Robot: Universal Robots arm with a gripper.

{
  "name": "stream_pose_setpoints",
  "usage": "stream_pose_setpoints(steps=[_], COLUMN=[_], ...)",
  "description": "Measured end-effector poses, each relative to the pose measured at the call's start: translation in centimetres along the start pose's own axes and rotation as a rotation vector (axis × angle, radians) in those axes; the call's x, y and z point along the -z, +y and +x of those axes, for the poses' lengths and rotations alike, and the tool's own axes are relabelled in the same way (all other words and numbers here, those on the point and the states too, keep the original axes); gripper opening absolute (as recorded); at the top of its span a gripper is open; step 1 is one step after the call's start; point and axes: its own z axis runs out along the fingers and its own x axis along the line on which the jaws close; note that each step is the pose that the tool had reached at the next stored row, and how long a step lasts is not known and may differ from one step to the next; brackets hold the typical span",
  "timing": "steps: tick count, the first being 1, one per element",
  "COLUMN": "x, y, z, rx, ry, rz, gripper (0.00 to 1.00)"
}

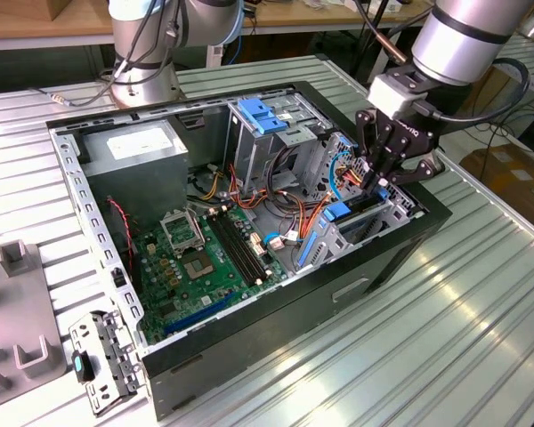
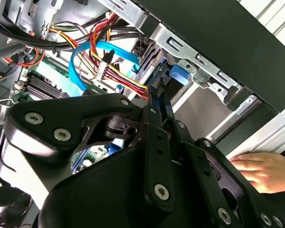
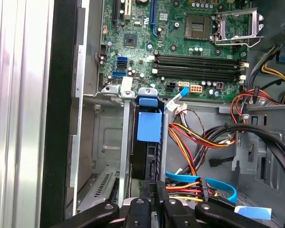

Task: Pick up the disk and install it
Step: 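Insert the first disk wire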

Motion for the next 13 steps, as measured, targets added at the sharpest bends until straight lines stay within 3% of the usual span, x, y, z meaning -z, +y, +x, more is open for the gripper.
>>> stream_pose_setpoints(steps=[13], x=[-0.45], y=[0.06], z=[-0.01], rx=[-0.002], ry=[-0.0001], rz=[0.0], gripper=[0.17])
